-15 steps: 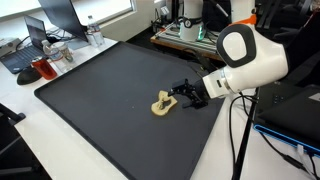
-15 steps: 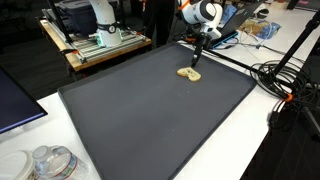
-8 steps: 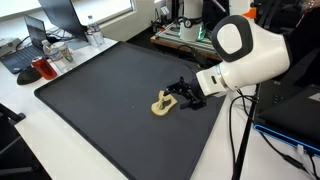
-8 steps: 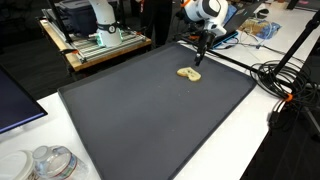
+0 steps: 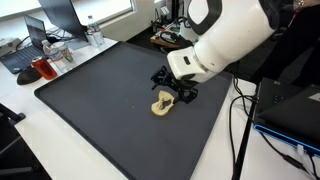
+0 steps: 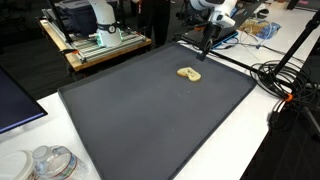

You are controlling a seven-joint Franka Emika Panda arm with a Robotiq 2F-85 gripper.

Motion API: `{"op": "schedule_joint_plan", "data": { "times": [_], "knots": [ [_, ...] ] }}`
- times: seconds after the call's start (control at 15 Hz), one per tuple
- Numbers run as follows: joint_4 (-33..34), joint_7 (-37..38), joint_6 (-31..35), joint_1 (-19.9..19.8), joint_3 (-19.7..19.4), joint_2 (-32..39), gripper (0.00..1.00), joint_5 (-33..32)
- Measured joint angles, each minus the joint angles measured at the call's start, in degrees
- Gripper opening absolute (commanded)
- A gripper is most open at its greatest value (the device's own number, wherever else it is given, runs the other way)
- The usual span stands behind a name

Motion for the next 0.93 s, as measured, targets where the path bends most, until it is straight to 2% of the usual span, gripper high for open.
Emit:
{"op": "schedule_joint_plan", "data": {
  "times": [0.47,0.93],
  "knots": [
    [-0.02,-14.06,2.26,-5.42,-0.20,-4.24,1.00,16.67],
    [-0.03,-25.01,2.24,-9.57,-0.30,-6.26,1.00,30.14]
  ]
}}
